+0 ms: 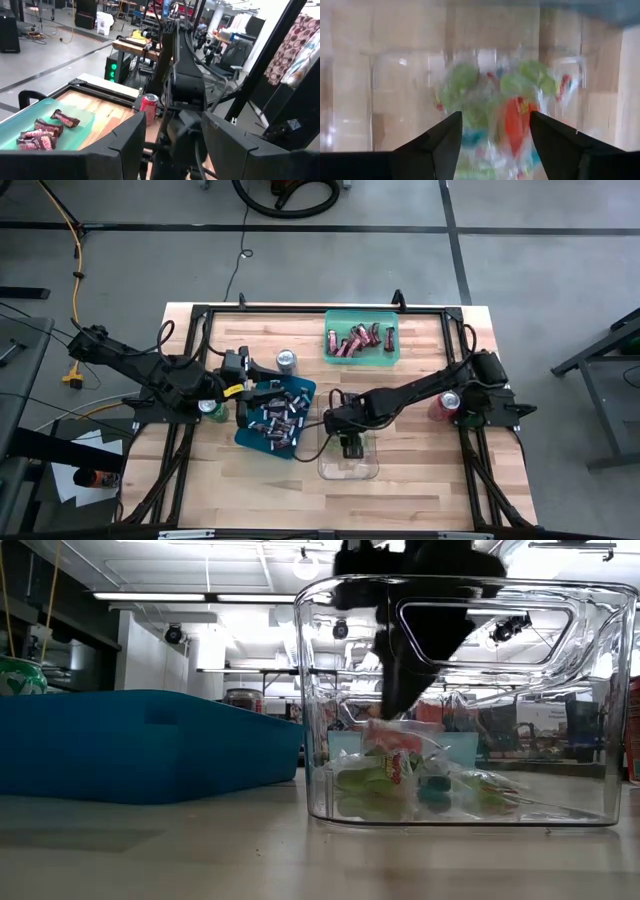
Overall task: Sort candy
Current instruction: Return to Home Position
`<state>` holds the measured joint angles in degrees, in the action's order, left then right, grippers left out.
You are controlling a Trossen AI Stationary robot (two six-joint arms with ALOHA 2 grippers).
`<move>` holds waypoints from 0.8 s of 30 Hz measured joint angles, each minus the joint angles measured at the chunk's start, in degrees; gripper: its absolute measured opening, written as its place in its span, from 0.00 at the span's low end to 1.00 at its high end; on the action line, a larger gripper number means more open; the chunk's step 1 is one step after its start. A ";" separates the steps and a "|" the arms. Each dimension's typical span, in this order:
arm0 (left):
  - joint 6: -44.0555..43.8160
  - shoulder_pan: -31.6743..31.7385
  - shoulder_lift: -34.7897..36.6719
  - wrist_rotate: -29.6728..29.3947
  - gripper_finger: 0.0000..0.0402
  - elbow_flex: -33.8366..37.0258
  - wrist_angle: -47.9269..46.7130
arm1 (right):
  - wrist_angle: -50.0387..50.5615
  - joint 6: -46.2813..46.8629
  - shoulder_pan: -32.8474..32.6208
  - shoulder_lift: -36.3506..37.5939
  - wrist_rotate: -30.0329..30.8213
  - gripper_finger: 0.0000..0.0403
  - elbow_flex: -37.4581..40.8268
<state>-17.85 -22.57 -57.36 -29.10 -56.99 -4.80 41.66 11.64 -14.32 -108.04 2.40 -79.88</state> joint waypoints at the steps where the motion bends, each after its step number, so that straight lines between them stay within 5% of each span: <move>1: -0.01 0.00 -0.01 0.00 0.44 0.00 -0.21 | 1.20 -0.16 0.12 0.43 -0.64 0.57 0.01; 7: 0.00 0.00 -0.02 0.00 0.44 0.00 -0.05 | 10.25 0.87 0.27 9.93 0.09 0.56 0.02; 17: 6.61 0.04 0.00 0.09 0.44 0.00 3.71 | 17.59 17.58 -5.79 35.33 19.73 0.54 3.39; 24: 15.31 3.39 0.00 10.78 0.35 0.00 5.92 | 17.30 27.37 -9.11 45.94 22.69 0.27 12.28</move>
<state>-2.54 -19.17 -57.36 -18.32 -56.99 1.13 58.96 39.01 -23.42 -62.10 25.08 -67.60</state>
